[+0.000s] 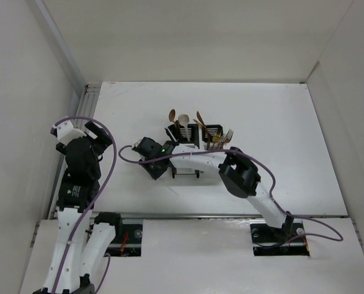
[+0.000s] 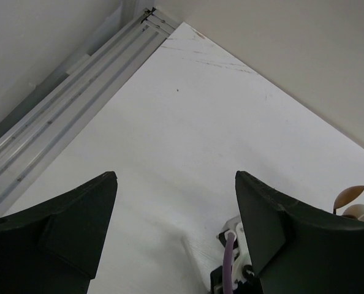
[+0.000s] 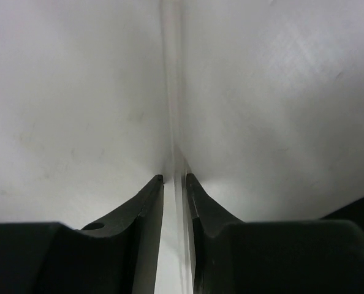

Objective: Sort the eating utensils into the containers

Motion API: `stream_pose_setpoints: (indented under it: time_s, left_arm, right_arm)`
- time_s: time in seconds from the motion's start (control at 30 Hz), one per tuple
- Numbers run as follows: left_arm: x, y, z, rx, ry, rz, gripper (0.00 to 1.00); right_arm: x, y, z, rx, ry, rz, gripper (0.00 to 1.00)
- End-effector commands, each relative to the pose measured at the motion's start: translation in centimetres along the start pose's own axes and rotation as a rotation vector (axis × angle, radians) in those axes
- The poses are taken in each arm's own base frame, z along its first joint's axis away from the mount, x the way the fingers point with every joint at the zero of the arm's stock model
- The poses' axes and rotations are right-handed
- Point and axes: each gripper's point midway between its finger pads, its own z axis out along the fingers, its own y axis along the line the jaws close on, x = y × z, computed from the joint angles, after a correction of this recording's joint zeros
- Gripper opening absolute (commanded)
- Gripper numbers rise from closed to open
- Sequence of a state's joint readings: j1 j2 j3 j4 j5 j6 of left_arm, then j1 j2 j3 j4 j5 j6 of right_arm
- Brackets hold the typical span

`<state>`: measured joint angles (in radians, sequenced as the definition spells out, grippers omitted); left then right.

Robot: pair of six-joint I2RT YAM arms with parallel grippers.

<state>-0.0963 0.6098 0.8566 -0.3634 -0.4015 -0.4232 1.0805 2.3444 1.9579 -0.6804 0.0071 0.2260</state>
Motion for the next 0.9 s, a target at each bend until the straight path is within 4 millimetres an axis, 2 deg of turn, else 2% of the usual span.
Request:
stream_pose_setpoints:
  time_s: [0.0, 0.07, 0.13, 0.2, 0.27, 0.3, 0.33, 0.43, 0.5, 0.53, 0.57, 0.6, 0.63, 0.7, 0.73, 0.77, 0.8, 0.83, 0.87]
  left_arm:
    - [-0.3, -0.6, 0.3, 0.029, -0.019, 0.005, 0.76]
    - [-0.5, -0.7, 0.3, 0.033, -0.027, 0.010, 0.76]
    - [-0.7, -0.7, 0.4, 0.036, -0.034, 0.017, 0.76]
    - [-0.6, -0.9, 0.3, 0.046, -0.030, 0.017, 0.76]
    - [-0.7, -1.3, 0.3, 0.069, -0.028, 0.036, 0.76]
    - [-0.6, -1.4, 0.3, 0.077, -0.024, 0.036, 0.76]
    - [-0.5, -1.5, 0.3, 0.085, -0.021, 0.051, 0.76]
    - [-0.8, -1.8, 0.0, 0.113, -0.030, 0.078, 0.77]
    - [-0.8, -2.2, -0.4, 0.156, -0.029, 0.128, 0.77]
    - [-1.5, -2.6, -1.1, 0.190, -0.059, 0.141, 0.77]
    - [-1.7, -2.8, -1.6, 0.221, -0.068, 0.171, 0.78]
    - [-1.7, -3.2, -2.0, 0.262, -0.081, 0.209, 0.78]
    - [-2.5, -4.5, -3.6, 0.384, -0.137, 0.329, 0.78]
    - [-1.5, -5.6, -5.2, 0.532, -0.182, 0.512, 0.74]
    - [0.0, -7.2, -7.4, 0.715, -0.186, 0.637, 0.74]
    - [0.0, -7.0, -9.1, 0.789, -0.287, 0.867, 0.74]
    - [1.1, -7.0, -10.0, 0.855, -0.297, 0.963, 0.74]
    - [3.7, -6.5, -11.2, 0.946, -0.227, 1.040, 0.79]
    - [4.5, -6.0, -11.8, 0.981, -0.203, 1.105, 0.80]
  right_arm:
    - [3.1, 0.9, -0.8, -0.008, 0.068, -0.037, 0.27]
    - [5.2, 1.3, -0.8, -0.006, 0.105, -0.053, 0.29]
    - [5.0, 1.4, -1.4, -0.013, 0.080, -0.044, 0.32]
    - [6.3, 1.4, -1.1, 0.003, 0.098, -0.045, 0.32]
    - [5.8, 1.7, -1.4, 0.013, 0.072, -0.055, 0.26]
    - [6.3, 1.6, -0.9, 0.017, 0.087, -0.056, 0.23]
    - [6.9, 1.4, -0.1, 0.023, 0.106, -0.056, 0.14]
    - [6.4, 1.6, 0.4, 0.020, 0.096, -0.056, 0.00]
    - [6.4, 1.6, 0.8, 0.019, 0.093, -0.056, 0.00]
    - [6.5, 1.5, 0.4, 0.018, 0.091, -0.065, 0.00]
    - [5.6, 1.8, -0.2, 0.008, 0.056, -0.064, 0.00]
    - [5.2, 1.8, -0.5, 0.003, 0.040, -0.075, 0.00]
    - [5.3, 1.7, -0.8, 0.000, 0.031, -0.084, 0.00]
    - [3.7, 2.0, -2.2, -0.006, -0.029, -0.091, 0.00]
    - [3.6, 1.7, -2.2, 0.007, -0.033, -0.101, 0.00]
    - [3.4, 2.0, -2.6, -0.013, -0.037, -0.114, 0.00]
    - [2.9, 2.3, -3.0, -0.027, -0.043, -0.129, 0.13]
    - [2.4, 2.7, -3.2, -0.043, -0.053, -0.146, 0.26]
    - [2.5, 3.1, -3.4, -0.069, -0.044, -0.147, 0.38]
